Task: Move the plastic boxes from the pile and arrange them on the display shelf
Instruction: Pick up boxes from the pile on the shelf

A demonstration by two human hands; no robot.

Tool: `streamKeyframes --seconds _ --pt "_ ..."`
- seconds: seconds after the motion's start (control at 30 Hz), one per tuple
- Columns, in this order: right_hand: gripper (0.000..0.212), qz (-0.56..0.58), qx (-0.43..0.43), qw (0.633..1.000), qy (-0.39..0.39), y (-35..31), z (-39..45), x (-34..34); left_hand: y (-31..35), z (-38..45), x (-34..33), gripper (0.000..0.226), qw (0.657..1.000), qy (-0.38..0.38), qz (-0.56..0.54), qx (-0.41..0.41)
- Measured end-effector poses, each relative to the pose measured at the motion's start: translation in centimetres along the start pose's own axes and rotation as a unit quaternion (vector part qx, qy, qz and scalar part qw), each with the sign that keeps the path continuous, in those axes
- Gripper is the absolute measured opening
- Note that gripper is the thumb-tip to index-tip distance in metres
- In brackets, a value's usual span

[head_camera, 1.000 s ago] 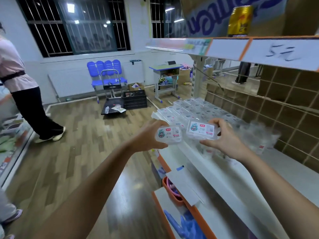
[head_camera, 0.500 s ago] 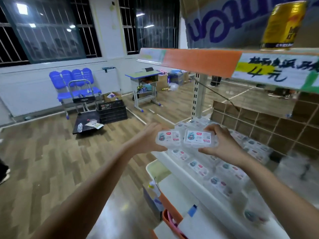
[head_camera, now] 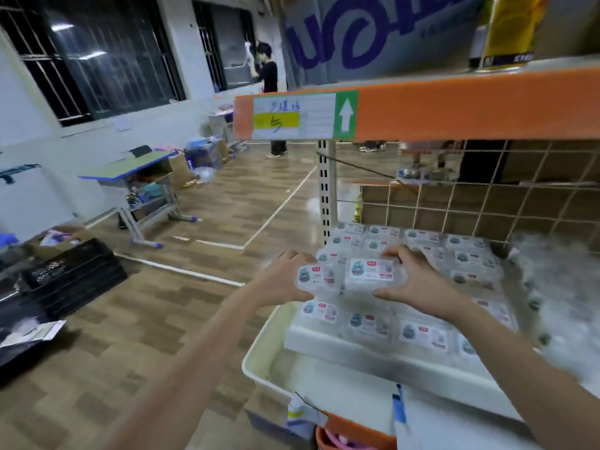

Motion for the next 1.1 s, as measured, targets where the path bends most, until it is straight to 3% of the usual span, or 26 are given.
streamKeyframes --seconds 0.37,0.7,1.1 --pt "0.066 0.049 -0.091 0.991 0.085 -0.5 -3.2 -4.5 -2.0 3.5 -2.5 0.077 0.996 -0.04 -0.043 -0.074" --pt "0.064 0.041 -0.097 0.991 0.085 -1.6 -2.3 -8.4 -2.8 4.2 -3.3 0.073 0.994 -0.008 -0.067 -0.08" --pt "0.065 -0.032 -0.062 0.99 0.119 -2.6 -0.3 -10.6 -4.2 3.6 -2.8 0.058 0.966 -0.028 -0.23 -0.117"
Point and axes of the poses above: each hand's wrist, its own z-axis towards the middle knuckle, its own x-axis out of the back of the hand, y = z × x, the point moved 6 cm from there along z, towards the middle knuckle, and after that the axes turned 13 degrees about -y, right-handed, at the moved point
